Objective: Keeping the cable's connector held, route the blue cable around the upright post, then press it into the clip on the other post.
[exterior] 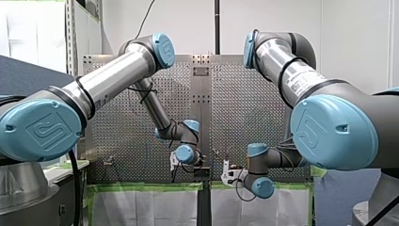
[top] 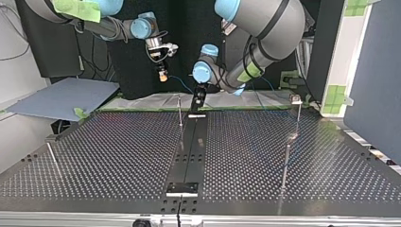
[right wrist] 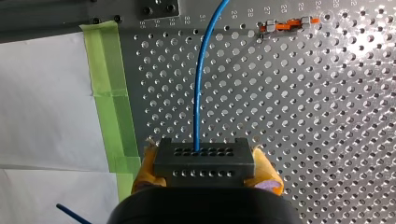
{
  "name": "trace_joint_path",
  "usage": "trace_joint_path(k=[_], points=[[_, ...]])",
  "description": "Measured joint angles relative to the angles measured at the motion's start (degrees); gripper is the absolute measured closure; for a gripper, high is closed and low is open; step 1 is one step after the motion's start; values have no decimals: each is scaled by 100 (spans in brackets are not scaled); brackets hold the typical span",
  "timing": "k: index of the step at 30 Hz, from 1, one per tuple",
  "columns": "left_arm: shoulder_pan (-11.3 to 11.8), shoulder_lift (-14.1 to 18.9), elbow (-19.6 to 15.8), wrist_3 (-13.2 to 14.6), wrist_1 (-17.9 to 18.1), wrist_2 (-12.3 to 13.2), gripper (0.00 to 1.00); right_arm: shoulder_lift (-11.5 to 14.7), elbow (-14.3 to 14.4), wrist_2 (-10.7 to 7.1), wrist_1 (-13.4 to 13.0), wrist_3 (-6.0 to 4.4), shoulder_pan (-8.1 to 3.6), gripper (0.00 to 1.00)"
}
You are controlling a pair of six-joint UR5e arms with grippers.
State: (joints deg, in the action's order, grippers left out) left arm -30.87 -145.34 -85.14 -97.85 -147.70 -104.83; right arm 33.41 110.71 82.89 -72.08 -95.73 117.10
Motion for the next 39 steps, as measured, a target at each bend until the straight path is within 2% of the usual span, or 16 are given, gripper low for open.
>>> trace_joint_path(k=[8,16,21,26,39], points=[[-15,1,0,111,-27,-8,100,1,-14,0,3,-10,-40,100],[-33,2,0,106,-2,-49,100,28,-149,-3,145,-1,-146,100],[-42,3,0,70,168,-256,100,185,-204,-41,204,-10,-191,100],[-43,3,0,65,295,-298,100,343,-233,-67,310,-22,-203,100],[-40,0,0,82,466,-268,100,376,-316,-263,318,-182,-256,100]])
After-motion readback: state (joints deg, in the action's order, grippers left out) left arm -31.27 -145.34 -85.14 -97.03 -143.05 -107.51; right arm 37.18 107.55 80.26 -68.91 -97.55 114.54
